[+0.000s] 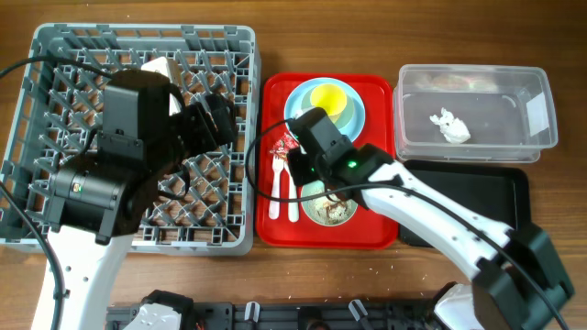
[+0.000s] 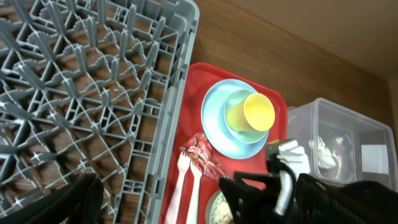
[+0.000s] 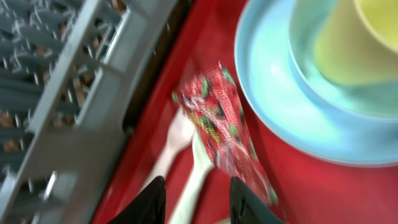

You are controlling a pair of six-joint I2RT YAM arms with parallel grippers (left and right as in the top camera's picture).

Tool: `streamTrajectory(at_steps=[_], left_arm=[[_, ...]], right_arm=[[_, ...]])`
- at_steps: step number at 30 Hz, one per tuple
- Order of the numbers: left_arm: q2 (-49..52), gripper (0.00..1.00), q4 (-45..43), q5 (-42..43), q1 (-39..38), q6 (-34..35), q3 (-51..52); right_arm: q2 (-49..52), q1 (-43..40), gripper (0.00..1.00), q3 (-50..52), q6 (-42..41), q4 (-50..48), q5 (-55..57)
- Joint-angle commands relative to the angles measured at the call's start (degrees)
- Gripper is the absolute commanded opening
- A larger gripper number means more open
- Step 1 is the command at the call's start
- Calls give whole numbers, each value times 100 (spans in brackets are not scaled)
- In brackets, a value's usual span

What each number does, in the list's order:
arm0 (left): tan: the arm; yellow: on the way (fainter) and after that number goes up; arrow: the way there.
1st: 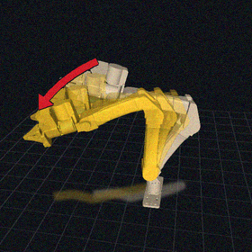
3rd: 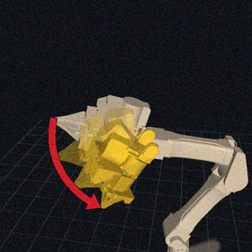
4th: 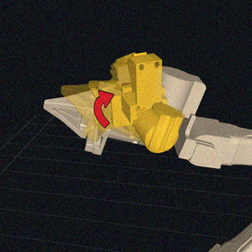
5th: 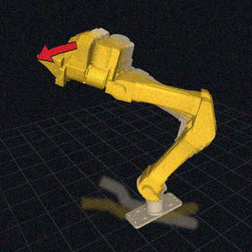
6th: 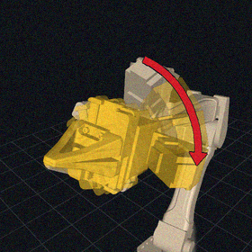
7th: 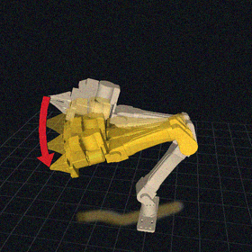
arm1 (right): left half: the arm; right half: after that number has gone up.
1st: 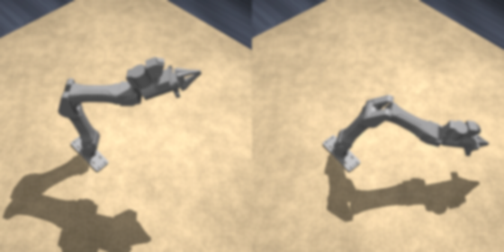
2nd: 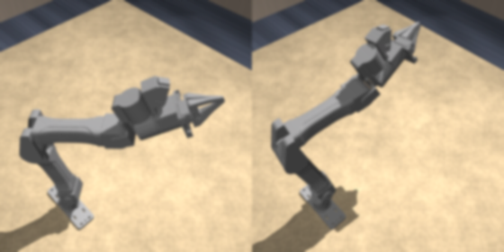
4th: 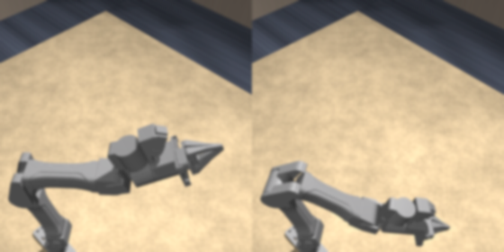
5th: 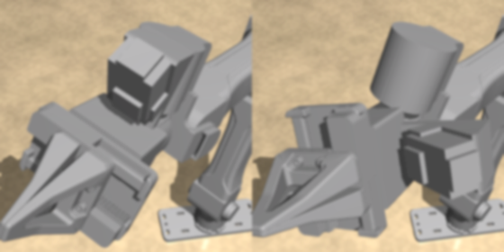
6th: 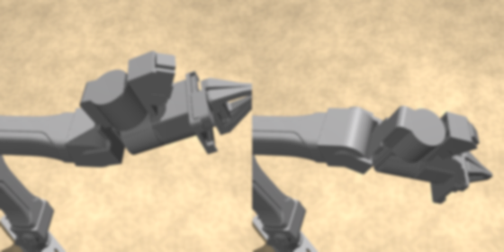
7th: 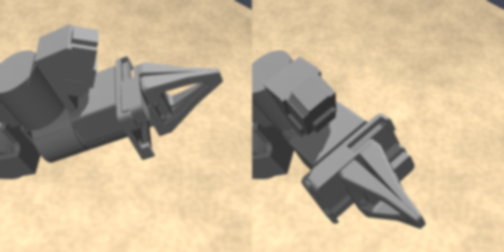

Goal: Sort waste into correct bins and load items into the dishwasher rack
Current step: 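Reach the right gripper to the red Apollo wrapper and grasp it, then carry the red wrapper to the clear bin and release it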

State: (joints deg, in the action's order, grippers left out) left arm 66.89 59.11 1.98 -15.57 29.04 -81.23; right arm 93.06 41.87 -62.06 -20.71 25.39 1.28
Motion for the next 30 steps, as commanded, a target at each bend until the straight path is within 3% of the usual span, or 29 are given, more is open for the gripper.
streamTrajectory(at_steps=[1,6,8,16,19,27,30], left_arm=[[-37,100,-9,-15,37,-26,-15],[-37,100,-9,-15,37,-26,-15],[-37,100,-9,-15,37,-26,-15],[-37,100,-9,-15,37,-26,-15],[-37,100,-9,-15,37,-26,-15],[-37,100,-9,-15,37,-26,-15],[-35,100,-9,-15,37,-26,-15]], right_arm=[[413,17,36,33,201,-365,426],[1167,11,41,33,1027,-780,962],[1311,-2,44,33,1027,-1060,1268],[1362,-9,39,85,1021,-883,896],[1362,-9,45,90,1021,-866,896],[1362,-37,47,472,1021,-1384,938],[1362,-37,34,472,1023,-1425,940]])
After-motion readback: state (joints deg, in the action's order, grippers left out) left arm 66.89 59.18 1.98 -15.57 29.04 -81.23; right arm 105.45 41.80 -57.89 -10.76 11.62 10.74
